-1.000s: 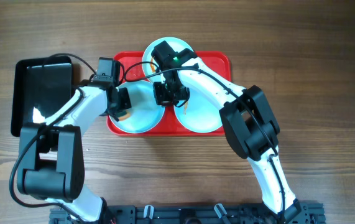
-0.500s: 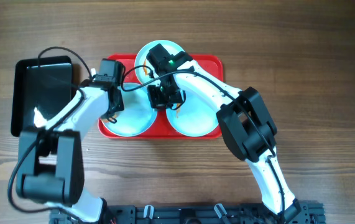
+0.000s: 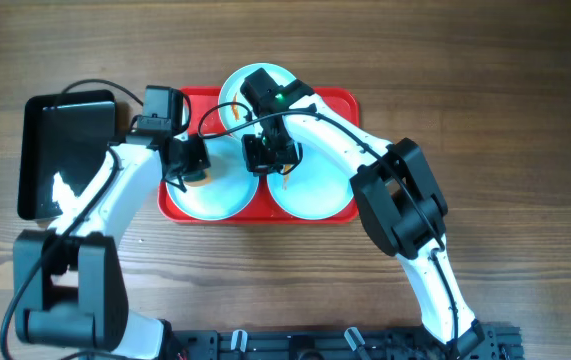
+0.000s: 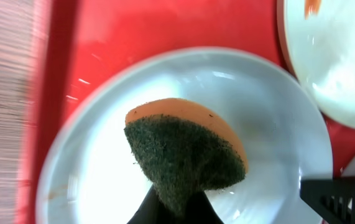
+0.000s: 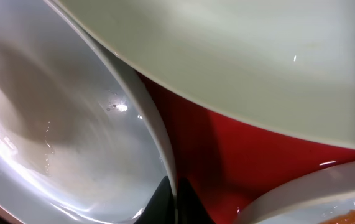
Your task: Clean dirty plates on tray and stack at the side
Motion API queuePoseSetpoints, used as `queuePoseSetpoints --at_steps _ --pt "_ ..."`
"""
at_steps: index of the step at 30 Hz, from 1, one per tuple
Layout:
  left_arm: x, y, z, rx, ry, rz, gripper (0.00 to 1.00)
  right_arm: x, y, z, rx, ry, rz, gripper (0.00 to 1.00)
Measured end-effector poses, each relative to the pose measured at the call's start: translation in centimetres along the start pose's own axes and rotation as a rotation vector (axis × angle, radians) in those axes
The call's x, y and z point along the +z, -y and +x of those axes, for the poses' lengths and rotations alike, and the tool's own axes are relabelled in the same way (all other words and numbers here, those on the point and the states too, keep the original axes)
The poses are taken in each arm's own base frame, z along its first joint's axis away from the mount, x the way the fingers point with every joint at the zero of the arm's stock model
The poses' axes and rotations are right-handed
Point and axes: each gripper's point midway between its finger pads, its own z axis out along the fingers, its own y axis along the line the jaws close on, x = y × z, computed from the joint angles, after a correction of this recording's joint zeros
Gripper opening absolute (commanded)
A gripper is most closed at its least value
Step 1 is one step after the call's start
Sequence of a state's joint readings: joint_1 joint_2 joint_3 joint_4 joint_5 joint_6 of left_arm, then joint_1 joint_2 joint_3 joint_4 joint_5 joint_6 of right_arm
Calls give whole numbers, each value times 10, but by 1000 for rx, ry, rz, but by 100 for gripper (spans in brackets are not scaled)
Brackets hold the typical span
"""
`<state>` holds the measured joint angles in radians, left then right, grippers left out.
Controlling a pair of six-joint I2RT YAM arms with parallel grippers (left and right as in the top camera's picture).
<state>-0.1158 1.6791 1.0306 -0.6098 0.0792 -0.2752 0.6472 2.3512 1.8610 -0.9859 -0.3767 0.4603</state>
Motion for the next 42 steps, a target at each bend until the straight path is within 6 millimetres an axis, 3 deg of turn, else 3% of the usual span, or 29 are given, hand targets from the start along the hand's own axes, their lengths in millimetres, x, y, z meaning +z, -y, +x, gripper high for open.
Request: queuePoseSetpoints --at_steps 7,14,18,23,25,29,34,38,42 --pt "27 3 20 -11 -113 32 4 0 0 0 3 2 -1 4" --pt "36 1 20 -13 -133 16 4 0 0 -2 9 7 2 4" --pt "34 -13 16 3 -111 -86 4 0 1 -1 10 7 8 4" --pt "23 -56 13 23 -81 -337 4 0 1 -2 9 8 7 4" --pt "19 -64 10 35 -60 -392 4 1 -3 -3 0 14 -2 4" --pt "4 -75 -2 47 7 -486 4 4 -9 1 -7 9 -3 4" --pt "-29 -92 -30 17 163 -590 4 1 2 -1 26 10 24 4" --pt "-64 -85 -50 -16 305 -570 4 0 5 -2 29 14 32 4" --pt "-95 -74 -58 -57 398 -492 4 -2 7 0 34 6 48 4"
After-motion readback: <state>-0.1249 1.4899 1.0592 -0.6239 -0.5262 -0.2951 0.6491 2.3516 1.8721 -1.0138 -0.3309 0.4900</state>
